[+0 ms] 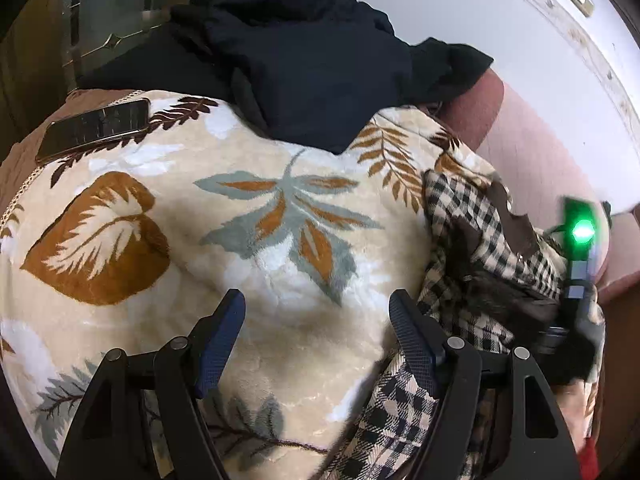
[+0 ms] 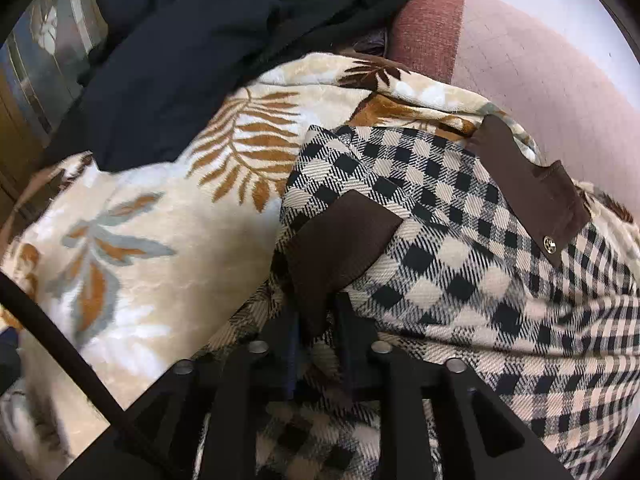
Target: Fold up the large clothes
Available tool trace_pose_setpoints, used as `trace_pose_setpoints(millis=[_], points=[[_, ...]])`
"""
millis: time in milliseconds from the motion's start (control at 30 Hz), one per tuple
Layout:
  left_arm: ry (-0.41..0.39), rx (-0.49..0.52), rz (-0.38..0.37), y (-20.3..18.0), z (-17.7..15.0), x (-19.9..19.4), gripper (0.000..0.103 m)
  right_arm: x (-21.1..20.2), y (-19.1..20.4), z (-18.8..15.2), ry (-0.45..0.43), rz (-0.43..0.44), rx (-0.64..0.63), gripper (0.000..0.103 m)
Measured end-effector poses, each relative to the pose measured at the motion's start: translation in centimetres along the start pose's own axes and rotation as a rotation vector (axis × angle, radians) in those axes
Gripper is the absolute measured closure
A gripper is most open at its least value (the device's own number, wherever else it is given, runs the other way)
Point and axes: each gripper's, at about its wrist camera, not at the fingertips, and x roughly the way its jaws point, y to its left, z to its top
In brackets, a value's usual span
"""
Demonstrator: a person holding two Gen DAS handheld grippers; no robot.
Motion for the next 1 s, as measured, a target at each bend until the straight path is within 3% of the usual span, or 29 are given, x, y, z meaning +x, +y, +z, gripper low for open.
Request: trace_pose_setpoints(millis=[133, 200, 400, 500, 600, 667, 833, 1000], points=[[-0.003, -0.010, -0.007, 0.2, 0.0, -0.1, 0.030, -5.6, -3.1, -1.5, -0.127, -0.014, 0.028, 0.071], [0.000, -0.016, -0.005, 0.3, 0.0, 0.0, 0.030, -7.3, -6.6, -2.7, -0.148, -0.106, 0.095, 0.071], [0.014, 0.016, 0.015, -0.4, -0.4, 0.6, 0.030, -5.9, -17.3, -6.6, 0.007, -0.299, 0.269, 0.071], [0.017, 0.028, 0.020, -0.6, -0.5, 0.7, 0.030, -7.2, -21.2, -9.0, 0.017, -0.419, 0.353, 0.071], [0.032, 0.035, 0.022, -0.6, -0.6, 1.1, 0.030, -9.6, -21.7, -11.0, -0.020, -0.408, 0.372, 0.067], [0.043, 0.043, 0.024, -0.7, -0.8, 1.2, 0.030, -10.8, -21.3, -12.6, -0.024, -0.405, 0.361, 0.047], [0.078, 0.088, 0.007, -1.1, -1.6, 1.6, 0.030, -14.9, -21.8, -19.1, -0.011, -0.398, 0.406, 0.047], [0.212, 0.093, -0.121, -0.8, -3.4, 2.6, 0.030, -18.8, -24.4, -26.1, -0.028, -0.335, 0.580, 0.045]])
